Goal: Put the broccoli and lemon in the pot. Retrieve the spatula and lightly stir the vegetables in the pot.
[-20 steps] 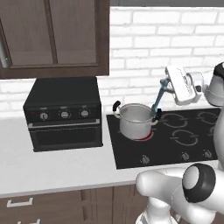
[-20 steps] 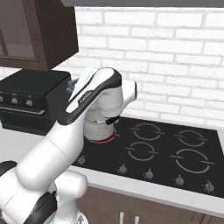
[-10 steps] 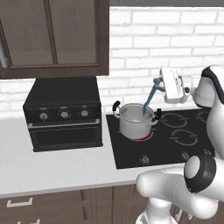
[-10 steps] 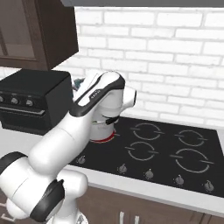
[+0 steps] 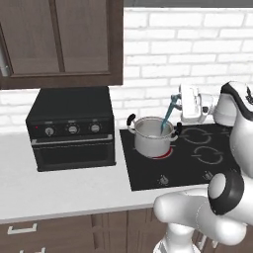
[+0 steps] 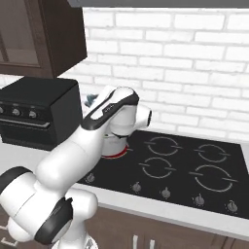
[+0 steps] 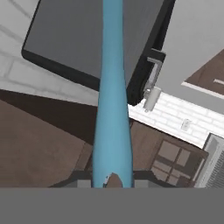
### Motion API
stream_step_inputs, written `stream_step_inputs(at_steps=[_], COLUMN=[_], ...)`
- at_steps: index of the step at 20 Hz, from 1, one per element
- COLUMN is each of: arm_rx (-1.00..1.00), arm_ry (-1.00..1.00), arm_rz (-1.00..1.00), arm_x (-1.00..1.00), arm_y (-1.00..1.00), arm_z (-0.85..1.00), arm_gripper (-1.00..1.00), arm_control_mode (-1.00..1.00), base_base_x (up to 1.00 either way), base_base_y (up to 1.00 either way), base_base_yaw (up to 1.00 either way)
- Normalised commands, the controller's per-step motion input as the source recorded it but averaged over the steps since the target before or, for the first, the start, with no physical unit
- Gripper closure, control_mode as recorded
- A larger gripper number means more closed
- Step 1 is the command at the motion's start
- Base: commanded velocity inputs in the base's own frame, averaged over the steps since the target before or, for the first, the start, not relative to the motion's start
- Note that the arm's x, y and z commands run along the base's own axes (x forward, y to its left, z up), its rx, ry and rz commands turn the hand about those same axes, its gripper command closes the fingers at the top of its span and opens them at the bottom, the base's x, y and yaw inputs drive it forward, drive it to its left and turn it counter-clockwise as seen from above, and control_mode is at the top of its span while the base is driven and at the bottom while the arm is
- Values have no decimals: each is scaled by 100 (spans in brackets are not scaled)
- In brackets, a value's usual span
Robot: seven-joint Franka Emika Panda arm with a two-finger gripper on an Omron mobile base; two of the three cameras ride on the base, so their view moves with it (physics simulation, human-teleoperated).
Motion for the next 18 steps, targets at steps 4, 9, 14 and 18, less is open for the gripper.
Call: stream_step_inputs(at_steps=[4,9,14,18], arm_rx=[0,0,0,4], arm_ry=[0,0,6,13], arm_rz=[-12,-12,-16,-22], arm_x=[29,45,48,26], arm_y=[3,12,16,7], arm_z=[-22,-5,-19,-23], arm_gripper=[100,100,100,100], arm_control_mode=[-100,-100,-100,-100], base_base_x=[0,0,0,0], base_base_y=[0,0,0,0], base_base_yaw=[0,0,0,0])
